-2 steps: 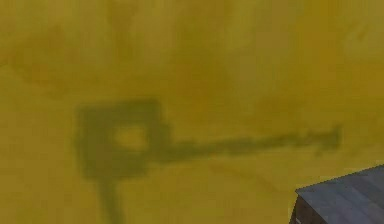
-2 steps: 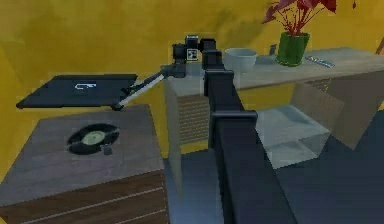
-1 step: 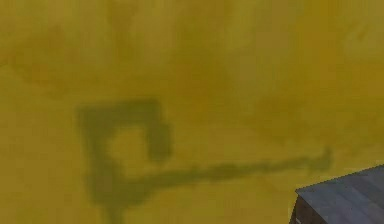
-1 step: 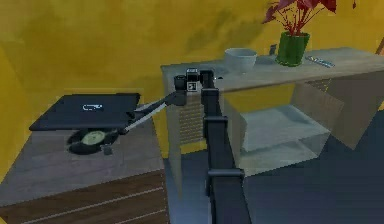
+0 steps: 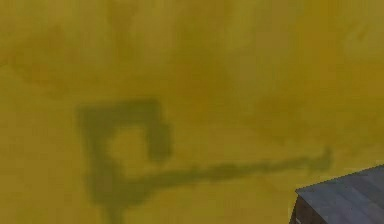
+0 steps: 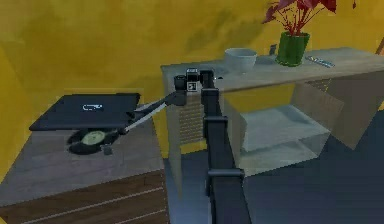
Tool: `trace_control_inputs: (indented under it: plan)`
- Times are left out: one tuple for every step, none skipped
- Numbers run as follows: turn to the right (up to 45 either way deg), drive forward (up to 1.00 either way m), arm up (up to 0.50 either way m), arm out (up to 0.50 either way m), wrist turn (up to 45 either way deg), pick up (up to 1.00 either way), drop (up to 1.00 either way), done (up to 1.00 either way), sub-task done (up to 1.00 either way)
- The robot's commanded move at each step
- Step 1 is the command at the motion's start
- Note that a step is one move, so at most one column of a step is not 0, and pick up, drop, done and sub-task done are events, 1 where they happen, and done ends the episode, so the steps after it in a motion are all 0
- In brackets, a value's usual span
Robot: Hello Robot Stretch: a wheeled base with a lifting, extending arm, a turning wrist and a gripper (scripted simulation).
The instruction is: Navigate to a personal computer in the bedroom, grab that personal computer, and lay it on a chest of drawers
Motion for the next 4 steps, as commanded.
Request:
trace_control_inputs:
  plan:
    - [0.0,0.0,0.0,0.0,0.0,0.0,1.0,0.0,0.0]
    - [0.0,0.0,0.1,0.0,0.0,0.0,0.0,0.0,0.0]
    - [0.0,0.0,0.0,-0.08,0.0,0.0,0.0,0.0,0.0]
    - [0.0,0.0,0.0,0.0,0.0,0.0,0.0,1.0,0.0]
